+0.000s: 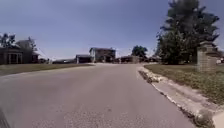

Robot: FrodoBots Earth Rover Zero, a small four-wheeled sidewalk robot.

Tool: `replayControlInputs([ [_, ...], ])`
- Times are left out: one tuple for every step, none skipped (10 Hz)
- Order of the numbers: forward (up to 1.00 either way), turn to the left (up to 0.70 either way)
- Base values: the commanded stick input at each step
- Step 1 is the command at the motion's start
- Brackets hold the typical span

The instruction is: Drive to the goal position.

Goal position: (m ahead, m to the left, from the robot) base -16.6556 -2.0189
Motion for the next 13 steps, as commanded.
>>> replayControlInputs([
  [0.70, 0.00],
  [0.70, 0.00],
  [0.70, 0.00],
  [0.70, 0.00],
  [0.70, 0.00],
  [0.70, 0.00],
  [0.70, 0.00],
  [0.70, -0.03],
  [0.70, -0.07],
  [0.70, -0.11],
  [0.70, -0.14],
  [0.70, -0.18],
  [0.70, -0.22],
])
